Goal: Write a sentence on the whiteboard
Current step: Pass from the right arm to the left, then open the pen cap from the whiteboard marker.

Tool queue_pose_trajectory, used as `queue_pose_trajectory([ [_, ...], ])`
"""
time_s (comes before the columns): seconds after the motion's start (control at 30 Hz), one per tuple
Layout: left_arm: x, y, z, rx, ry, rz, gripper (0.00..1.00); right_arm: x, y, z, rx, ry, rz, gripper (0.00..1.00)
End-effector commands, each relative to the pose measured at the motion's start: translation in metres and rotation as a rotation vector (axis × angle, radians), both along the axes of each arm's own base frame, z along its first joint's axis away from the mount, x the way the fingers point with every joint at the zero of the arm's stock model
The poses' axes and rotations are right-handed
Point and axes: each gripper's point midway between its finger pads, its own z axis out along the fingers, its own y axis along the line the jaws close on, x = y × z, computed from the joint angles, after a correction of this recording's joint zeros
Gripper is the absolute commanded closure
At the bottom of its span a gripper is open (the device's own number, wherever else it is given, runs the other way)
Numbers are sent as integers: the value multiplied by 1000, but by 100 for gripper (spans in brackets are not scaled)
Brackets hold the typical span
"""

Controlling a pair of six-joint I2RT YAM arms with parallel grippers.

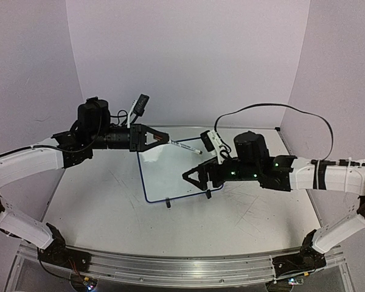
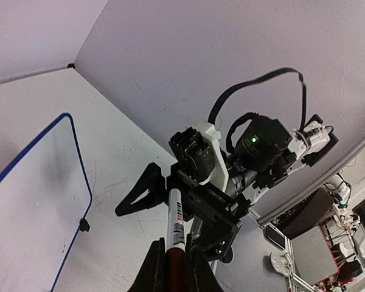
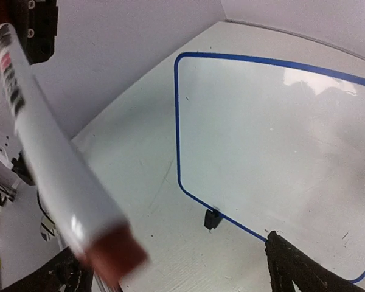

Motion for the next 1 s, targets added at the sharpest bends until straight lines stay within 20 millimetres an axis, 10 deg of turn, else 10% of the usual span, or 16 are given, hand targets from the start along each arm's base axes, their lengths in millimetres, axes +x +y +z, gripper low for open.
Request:
queue_pose_trajectory([
  [0.0,-1,23,64,-177,-169,112,100,4,-5,105,486,-38,-86,2],
  [0.5,-31,43,118,-534,-217,38,100,-19,33,206,875,-156,247,16],
  [0.97,-33,41,107,-522,-203,32,100,-32,60,225,932,-213,394,47],
])
